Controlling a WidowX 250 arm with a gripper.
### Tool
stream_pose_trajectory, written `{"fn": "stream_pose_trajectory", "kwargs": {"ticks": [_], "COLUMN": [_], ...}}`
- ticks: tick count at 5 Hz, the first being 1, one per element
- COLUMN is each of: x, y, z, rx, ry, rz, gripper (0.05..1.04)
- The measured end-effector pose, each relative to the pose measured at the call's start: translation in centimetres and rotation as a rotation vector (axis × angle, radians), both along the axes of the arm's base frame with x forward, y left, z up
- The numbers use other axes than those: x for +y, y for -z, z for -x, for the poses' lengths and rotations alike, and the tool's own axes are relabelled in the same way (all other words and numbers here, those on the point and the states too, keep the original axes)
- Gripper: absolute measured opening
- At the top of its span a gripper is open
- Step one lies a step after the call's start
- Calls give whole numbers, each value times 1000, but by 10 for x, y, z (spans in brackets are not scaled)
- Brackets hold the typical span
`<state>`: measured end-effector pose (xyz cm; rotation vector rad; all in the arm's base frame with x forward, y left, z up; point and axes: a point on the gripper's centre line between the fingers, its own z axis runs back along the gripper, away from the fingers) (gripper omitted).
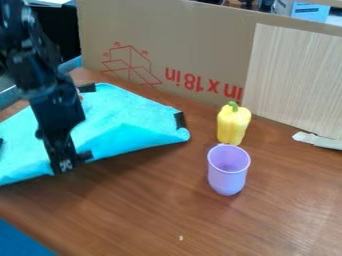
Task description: Fold the cloth from bottom right to top left
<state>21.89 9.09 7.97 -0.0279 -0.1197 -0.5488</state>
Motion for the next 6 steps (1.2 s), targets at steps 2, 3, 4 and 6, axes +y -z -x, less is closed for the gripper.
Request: {"fn": "stream_pose_trajectory", "kwargs": {"ticks": [2,3,4,6], "x": [27,43,53,77], "y": [-23,-22,-27,-28], "z": [-35,-53,-71,-106], "rx": [19,18,24,-62], "ry": [-45,-76,-92,-172], "rz": [-195,-248,-262,-268], "gripper": [83,83,83,83]}}
